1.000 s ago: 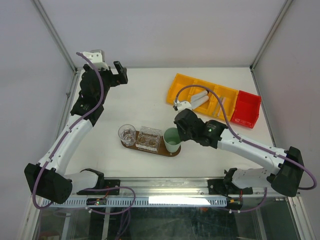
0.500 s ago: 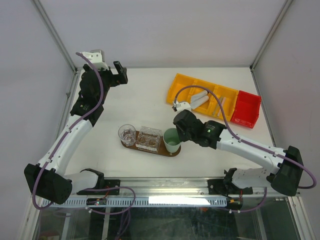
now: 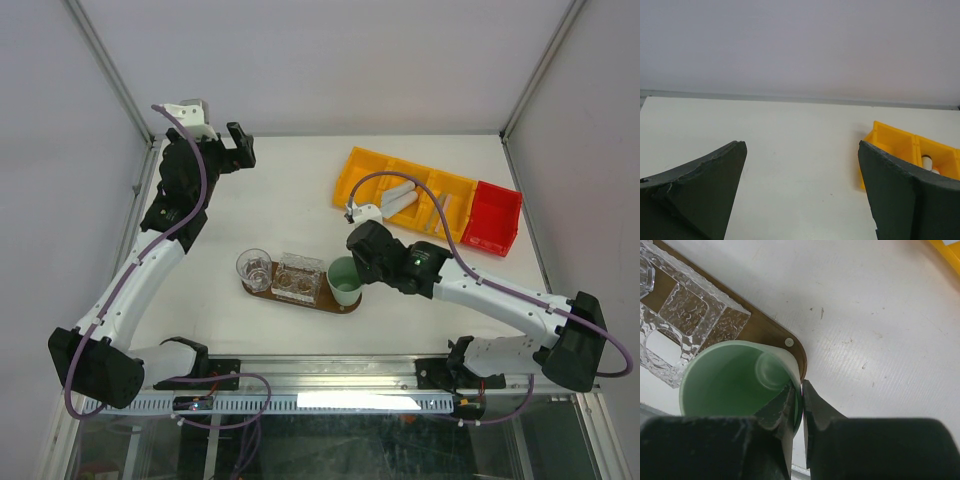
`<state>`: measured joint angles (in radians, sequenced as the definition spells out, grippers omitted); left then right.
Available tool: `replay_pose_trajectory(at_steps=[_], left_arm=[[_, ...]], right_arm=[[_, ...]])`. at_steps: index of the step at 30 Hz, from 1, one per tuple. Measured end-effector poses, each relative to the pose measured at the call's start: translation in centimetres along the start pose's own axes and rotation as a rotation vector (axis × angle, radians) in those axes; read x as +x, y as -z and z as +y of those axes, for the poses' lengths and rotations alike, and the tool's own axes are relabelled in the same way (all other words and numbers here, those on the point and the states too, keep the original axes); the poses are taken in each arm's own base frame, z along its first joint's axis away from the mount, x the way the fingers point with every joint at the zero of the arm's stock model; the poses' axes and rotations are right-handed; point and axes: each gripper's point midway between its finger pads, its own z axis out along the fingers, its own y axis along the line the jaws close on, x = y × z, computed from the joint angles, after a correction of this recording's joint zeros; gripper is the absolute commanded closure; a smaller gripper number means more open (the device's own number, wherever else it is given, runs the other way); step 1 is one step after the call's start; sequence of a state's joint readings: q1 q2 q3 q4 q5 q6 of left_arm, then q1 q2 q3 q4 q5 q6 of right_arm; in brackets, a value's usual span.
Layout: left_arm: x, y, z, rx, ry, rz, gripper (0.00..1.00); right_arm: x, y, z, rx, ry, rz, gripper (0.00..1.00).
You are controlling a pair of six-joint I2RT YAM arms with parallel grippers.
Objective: Prepare toiletry sets of a toothbrush and toothpaste on the tray
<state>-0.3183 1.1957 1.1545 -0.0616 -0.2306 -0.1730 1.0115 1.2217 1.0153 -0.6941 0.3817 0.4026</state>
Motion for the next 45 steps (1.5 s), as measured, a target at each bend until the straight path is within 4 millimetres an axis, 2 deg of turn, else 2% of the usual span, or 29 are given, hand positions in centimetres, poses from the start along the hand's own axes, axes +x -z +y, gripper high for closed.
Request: replay_pose_trajectory(at_steps=[10,15,20,25,30,37,45], left_arm=[[-0.1,0.0,0.2,-0.003,0.001,-0.003,0.01],[-0.1,0.0,0.2,-0.003,0.001,-0.003,0.01],[-0.2,0.0,0.2,-0.001,0.002,-0.003,0.01],[-0.2,0.1,0.1,0.000,0.003,-0.004,0.01],[-0.2,0.1,0.1,0.000,0.003,-0.005,0.01],[-0.2,0.3,0.2,-0.001,0.003,0.001,0.01],[-1.1,1.1,0.6,-0.020,0.006,-0.022,0.01]], right_arm=[[0.0,0.0,0.1,-0.002,0.000,0.000,0.71],[0.0,0.0,0.1,-0.003,-0.003,0.000,0.58],[0.0,0.0,0.1,-0.003,-0.007,-0.001,0.52],[0.0,0.0,0.1,-0.002,-0.008,-0.001,0.40],[0.1,0.1,-0.5,0.033,0.002,0.009,0.29],[-3.0,2.0,-1.0,0.052,0.009,-0.062,0.14],[-6.8,5.2,-2.1,0.054,0.026,-0.206,0.05]])
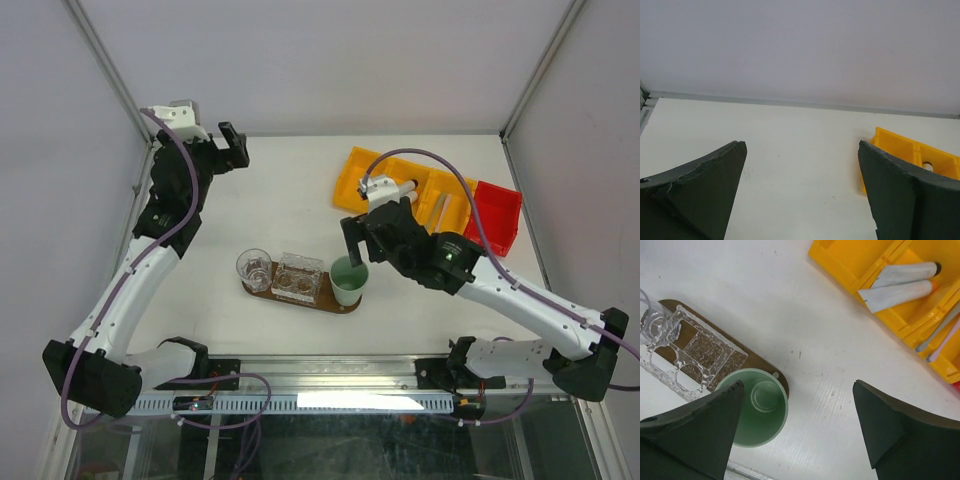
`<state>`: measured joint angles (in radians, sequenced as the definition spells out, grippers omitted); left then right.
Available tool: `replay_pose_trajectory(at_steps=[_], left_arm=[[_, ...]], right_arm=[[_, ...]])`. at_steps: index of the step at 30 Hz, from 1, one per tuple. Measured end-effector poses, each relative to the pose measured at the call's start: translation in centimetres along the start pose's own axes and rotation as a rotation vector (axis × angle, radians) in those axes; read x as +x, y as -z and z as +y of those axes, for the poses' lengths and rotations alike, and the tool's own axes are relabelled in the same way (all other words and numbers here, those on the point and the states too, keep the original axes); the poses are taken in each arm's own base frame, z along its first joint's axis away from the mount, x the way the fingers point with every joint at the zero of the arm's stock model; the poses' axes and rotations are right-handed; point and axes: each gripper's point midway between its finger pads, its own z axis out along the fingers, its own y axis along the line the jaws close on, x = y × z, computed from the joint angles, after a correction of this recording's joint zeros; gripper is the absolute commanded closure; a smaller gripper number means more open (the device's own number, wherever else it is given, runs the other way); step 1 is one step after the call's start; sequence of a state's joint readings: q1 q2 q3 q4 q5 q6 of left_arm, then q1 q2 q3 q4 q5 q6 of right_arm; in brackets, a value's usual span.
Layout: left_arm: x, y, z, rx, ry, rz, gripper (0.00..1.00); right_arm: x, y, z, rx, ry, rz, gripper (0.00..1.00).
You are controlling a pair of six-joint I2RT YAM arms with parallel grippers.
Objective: Prepare toiletry sets of a toothbrush and toothpaste on the tray
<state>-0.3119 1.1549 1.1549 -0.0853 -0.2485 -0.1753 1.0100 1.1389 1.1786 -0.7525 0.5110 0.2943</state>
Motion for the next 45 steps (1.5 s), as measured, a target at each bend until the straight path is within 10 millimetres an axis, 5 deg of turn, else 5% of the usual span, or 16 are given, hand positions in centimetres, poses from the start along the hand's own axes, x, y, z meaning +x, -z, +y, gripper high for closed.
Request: replay_pose_trajectory(at_steps=[7,14,20,26,39,45], left_arm=[[-1.5,0.7,0.8,-0.040,0.008,-0.056,0.01],[-1.1,1.2,2.2,-0.098,0.004,-0.091,0.01],[-1.5,1.4,2.1,-0.095,0.008,-0.107,0.01],[-1.9,1.4,1.9,-0.081,0.013,-0.122,0.01],[-1.1,1.1,0.2,0.009,0.022,-0.091,0.01],[-0.8,1.1,-0.8,0.061,0.047,-0.075,0.01]], right_arm=[[-3.5,-0.1,-2.0,0.041,0.001,-0.075,0.01],[-5.7,-2.1,-9.1,0.180,-0.124,-0.116,0.01],[-4.1,-3.9,-16.4,0.314,-0.283,-0.097,0.01],[-2.0,-5.4,-20.9,0.354,-0.450,-0.086,0.04],[3.7,-11.8,-24.2,0.347,-0.617,0.095,0.31],[3.9,-13.3,-23.3,0.261,-0.640,0.117,0.30]])
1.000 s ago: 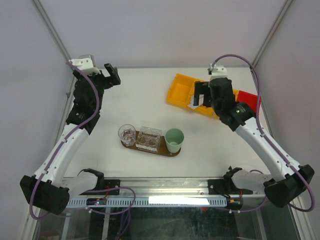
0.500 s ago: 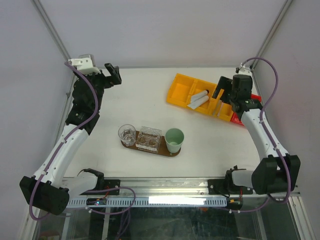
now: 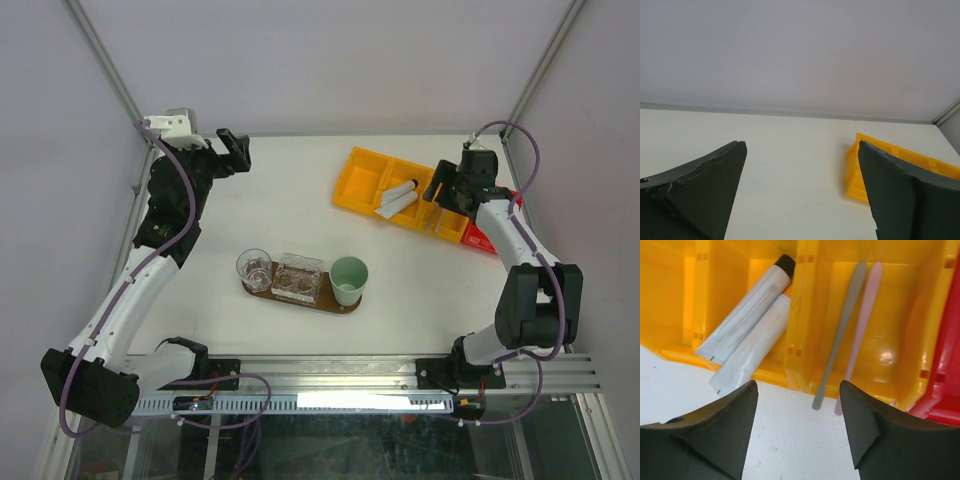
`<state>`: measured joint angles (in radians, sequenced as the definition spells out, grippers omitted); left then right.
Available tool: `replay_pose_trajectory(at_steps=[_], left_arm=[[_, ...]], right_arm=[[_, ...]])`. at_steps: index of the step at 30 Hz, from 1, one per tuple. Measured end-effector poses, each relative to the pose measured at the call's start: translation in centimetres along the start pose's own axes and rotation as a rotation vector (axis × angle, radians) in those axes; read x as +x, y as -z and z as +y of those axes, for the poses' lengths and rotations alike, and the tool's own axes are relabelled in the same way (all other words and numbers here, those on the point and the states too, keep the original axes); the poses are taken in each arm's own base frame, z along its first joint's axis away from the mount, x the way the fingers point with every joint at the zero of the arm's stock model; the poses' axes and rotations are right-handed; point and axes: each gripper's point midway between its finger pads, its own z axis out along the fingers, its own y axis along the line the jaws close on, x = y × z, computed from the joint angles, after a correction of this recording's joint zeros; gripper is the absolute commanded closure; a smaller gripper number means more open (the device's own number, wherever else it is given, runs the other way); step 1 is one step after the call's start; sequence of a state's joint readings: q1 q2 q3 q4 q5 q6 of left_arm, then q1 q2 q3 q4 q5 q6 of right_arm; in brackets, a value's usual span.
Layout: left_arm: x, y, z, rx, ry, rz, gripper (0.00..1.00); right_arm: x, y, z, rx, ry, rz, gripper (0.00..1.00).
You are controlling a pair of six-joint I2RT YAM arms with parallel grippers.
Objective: Prepare toiletry sets of a toothbrush and toothpaste on the tray
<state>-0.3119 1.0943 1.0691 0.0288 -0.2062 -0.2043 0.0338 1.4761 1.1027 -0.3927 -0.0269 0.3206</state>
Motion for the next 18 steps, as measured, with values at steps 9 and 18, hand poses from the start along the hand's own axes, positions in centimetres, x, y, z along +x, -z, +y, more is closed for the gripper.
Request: replay_pose_trajectory(at_steps=[9,18], left_arm=[[0.1,0.0,-0.2,0.009,0.014,0.007,0.01],[0.0,0.1,-0.5,0.024,0.016,0.006,0.01]], right_arm=[[-1.9,-1.1,6.4,-0.116,0.125,-0.014,0.34],[1.3,-4.4,12.5,-0.129,0.262,0.044,0.41]])
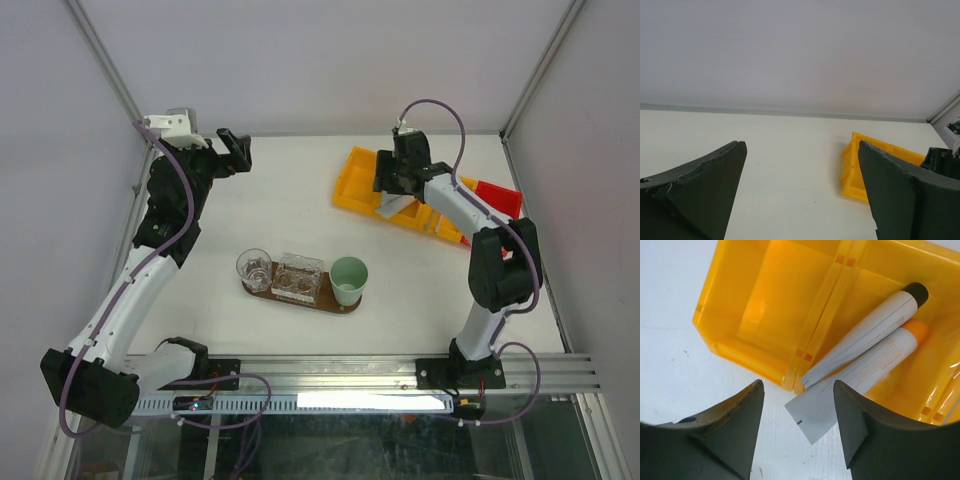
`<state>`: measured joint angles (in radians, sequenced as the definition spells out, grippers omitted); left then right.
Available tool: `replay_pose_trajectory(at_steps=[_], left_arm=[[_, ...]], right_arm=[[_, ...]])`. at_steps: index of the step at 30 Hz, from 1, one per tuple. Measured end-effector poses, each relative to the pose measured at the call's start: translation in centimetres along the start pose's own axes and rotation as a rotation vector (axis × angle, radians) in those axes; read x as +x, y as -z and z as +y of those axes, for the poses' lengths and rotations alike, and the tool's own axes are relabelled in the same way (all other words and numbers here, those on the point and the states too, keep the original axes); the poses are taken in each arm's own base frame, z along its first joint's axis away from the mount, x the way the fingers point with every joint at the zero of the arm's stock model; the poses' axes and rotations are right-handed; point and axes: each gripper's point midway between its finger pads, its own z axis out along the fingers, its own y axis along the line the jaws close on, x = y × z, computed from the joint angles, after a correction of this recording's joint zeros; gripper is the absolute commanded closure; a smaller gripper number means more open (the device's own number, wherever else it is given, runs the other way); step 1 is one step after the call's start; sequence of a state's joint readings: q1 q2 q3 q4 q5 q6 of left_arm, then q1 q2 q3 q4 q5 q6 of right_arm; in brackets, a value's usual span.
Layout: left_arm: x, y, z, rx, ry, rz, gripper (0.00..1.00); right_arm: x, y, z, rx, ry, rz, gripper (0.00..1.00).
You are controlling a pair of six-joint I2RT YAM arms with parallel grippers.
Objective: Prepare toiletry sets of a toothbrush and toothpaste on the tray
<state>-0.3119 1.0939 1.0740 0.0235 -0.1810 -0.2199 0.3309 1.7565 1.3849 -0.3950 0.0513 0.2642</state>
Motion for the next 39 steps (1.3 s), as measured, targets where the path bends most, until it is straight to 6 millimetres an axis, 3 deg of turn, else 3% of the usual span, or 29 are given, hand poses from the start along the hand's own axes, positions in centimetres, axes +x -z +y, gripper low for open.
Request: replay_pose_trajectory(at_steps=[4,11,13,18,22,28,34,39], left_arm=[[0.0,0.0,0.0,0.000,0.000,0.000,0.01],[0.0,0.0,0.0,0.000,0.000,0.001,0.01],[0.0,0.0,0.0,0.000,0.000,0.001,0.01],[0.0,0.0,0.0,0.001,0.001,0.001,0.01],[0.1,0.0,0.0,0.001,0.001,0.002,0.01],[0.0,0.0,0.0,0.001,0.001,0.001,0.01],[0.1,-0.1,0.0,0.001,0.001,0.002,0.01],[0.1,-0.2,0.0,0.001,0.001,0.005,0.01]], right_arm=[[0.1,-1.2,-0.6,0.057,-0.006,0.010,0.44],[-0.9,-1.0,-3.1,0.096,0.018,0.004,0.48],[-1.3,-1.0,-3.4,0.074,0.063,0.013,0.61],[-2.9,-1.5,-3.3,0.092,0.017,0.021,0.57],[-2.0,-1.7,-1.8,0.087,-0.064,0.036,0.52],[-0.1,-2.3,0.1,0.097,-0.102,0.080,0.54],[0.4,-2.7,-0.5,0.130,-0.118,0.084,0.62],[1.1,-3.2,-1.1,0.161,-0.122,0.103,0.63]])
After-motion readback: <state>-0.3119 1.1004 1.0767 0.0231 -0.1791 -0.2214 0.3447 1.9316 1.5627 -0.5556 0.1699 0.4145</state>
